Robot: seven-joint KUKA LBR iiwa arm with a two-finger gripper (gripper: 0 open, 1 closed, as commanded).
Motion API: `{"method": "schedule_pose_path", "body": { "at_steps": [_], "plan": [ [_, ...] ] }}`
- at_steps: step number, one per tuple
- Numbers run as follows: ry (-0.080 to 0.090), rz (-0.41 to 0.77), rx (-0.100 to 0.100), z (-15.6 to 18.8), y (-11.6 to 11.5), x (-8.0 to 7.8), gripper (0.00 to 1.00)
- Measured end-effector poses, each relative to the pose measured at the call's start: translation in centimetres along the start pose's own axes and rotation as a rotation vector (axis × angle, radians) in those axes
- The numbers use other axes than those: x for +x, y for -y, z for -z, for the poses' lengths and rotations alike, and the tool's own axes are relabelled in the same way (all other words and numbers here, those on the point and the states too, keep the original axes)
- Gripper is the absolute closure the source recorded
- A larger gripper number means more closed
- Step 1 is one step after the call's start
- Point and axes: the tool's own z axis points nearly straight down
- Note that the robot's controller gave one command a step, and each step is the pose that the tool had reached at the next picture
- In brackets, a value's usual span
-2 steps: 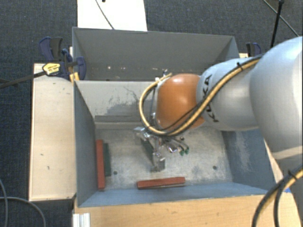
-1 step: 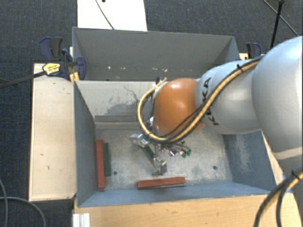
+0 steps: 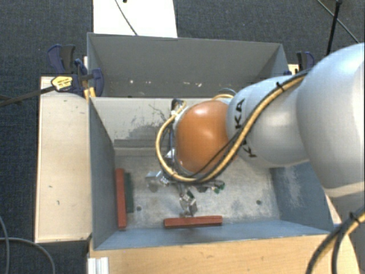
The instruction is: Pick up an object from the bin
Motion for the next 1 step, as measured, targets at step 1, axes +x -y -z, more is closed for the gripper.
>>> {"method": "schedule_pose_path", "body": {
  "at_steps": [1],
  "plan": [
    [0.009, -0.114, 0.002, 3.65, -2.82, -2.86, 0.00]
  ]
}}
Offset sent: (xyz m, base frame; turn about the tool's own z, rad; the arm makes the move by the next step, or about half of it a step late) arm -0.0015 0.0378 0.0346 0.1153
